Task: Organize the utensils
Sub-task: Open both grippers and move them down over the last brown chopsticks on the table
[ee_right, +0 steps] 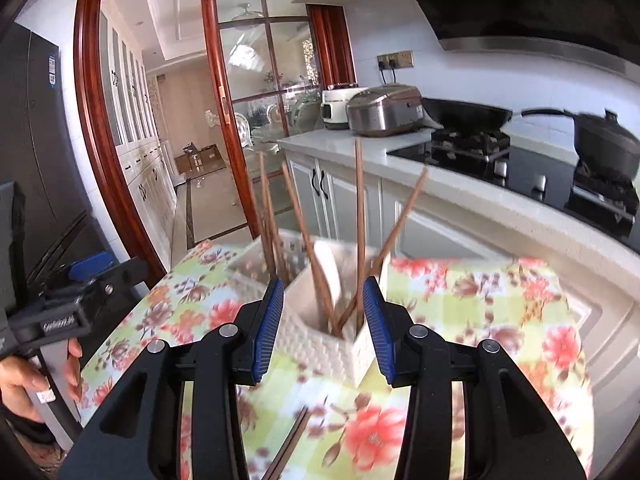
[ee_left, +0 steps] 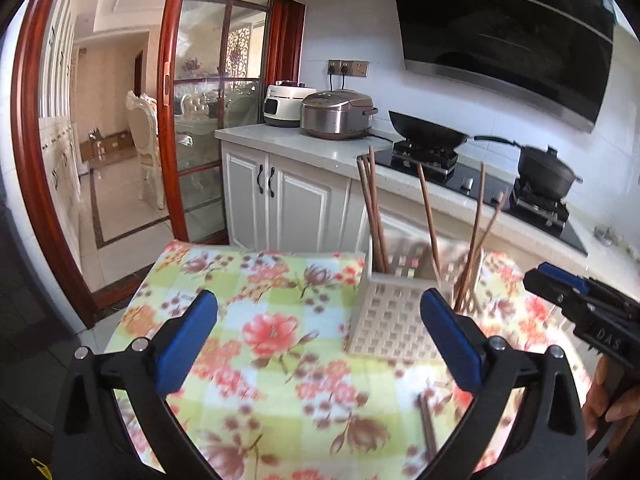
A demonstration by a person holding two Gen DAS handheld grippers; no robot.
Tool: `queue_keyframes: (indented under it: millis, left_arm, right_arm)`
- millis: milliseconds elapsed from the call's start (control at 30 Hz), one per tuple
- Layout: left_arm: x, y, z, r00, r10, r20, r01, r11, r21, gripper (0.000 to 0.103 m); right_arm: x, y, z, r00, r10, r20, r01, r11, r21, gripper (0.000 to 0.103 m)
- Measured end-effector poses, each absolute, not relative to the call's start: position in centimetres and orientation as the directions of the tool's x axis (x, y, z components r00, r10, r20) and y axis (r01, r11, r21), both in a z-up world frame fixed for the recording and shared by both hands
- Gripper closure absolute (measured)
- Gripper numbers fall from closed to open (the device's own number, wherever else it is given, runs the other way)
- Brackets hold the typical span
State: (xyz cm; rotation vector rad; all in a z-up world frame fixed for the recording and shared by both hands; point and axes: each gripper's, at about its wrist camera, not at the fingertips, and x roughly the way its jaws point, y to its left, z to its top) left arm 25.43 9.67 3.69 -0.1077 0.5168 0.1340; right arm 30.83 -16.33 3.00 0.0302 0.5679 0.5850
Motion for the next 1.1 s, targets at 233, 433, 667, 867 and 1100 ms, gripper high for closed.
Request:
queue_keyframes:
  millis: [233,433,667,867,1100]
  left_arm:
    - [21.1,9.0,-0.9,0.829,0.08,-0.554,-0.156,0.983,-0.092,0.005]
    - [18.3,8.5,-4.3,0.8,0.061,-0.597,-0.162,0.98,-0.117,0.005]
    - [16.1,6.9,-7.2,0.794,0.083,-0.602,-0.163,0.983,-0.08,0.005]
    - [15.9,7.0,-8.7,0.78,0.068,-0.622,-0.163,0.982,-0.097,0.005]
    - [15.9,7.9,-9.5,0.772,0.06,-0.632,-0.17,0.979,-0.115,0.005]
  right_arm:
    - [27.8,-16.9,-2.3,0.639,0.525,-0.562,-0.485,0.842,0.236,0.062]
    - [25.6,-16.9,-6.5,0.593,0.513,-0.621,-0.454,0.85,0.268,0.071]
    - [24.3,-15.6,-9.1,0.552,0.495,-0.671,-0.45,0.854,0.259,0.085]
    - [24.2,-14.1,-10.6,0.516,0.484,-0.707,-0.456,0.853,0.252,0.086]
    - [24.7,-13.1,-11.1,0.506,0.455,-0.732,-0.448,0.865,0.228,0.087]
